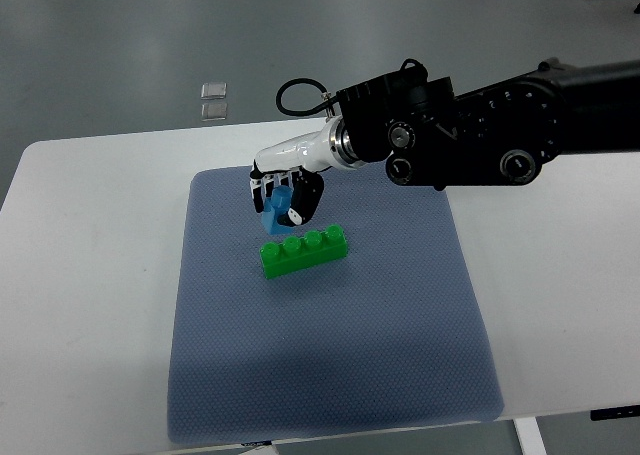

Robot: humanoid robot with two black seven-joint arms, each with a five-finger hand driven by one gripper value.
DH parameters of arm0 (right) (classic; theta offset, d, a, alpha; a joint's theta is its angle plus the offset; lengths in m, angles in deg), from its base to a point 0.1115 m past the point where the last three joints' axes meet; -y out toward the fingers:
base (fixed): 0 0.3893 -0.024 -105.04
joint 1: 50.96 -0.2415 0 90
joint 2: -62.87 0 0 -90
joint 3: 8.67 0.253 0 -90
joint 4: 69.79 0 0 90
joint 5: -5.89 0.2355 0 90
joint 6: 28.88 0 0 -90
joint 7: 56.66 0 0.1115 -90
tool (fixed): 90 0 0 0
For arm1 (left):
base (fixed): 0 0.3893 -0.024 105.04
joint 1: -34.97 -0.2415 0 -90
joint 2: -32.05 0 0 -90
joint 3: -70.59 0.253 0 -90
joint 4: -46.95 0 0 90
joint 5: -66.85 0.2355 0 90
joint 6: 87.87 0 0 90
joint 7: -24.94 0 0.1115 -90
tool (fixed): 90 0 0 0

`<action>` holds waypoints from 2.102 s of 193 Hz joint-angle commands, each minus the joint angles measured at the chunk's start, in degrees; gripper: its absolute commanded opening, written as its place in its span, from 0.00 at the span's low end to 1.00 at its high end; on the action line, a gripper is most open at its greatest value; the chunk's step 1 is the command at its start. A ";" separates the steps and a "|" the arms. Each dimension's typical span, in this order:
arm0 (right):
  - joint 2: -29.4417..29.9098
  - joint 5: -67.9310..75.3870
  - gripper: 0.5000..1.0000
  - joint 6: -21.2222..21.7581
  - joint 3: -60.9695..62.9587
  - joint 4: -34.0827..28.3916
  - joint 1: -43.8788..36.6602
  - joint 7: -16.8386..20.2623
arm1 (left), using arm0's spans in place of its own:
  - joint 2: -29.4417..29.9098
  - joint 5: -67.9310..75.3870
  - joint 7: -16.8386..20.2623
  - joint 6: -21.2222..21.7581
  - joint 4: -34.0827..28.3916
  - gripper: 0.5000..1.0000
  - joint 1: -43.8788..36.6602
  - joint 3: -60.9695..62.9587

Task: Stack blue block on green block with right hand
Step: 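Lower the blue block onto the studs of the green brick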

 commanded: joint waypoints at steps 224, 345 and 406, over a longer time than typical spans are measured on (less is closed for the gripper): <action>0.69 -5.34 0.25 -1.81 -2.14 4.19 7.55 1.40 | 0.00 0.00 -0.15 0.01 -0.08 1.00 0.01 -0.04; 0.78 -7.36 0.25 -2.25 -2.23 4.89 9.66 1.14 | 0.00 0.00 -0.15 0.01 -0.08 1.00 0.01 -0.04; 0.78 -7.45 0.25 -3.22 -2.23 4.89 10.10 1.14 | 0.00 0.00 -0.15 0.01 -0.08 1.00 0.01 -0.04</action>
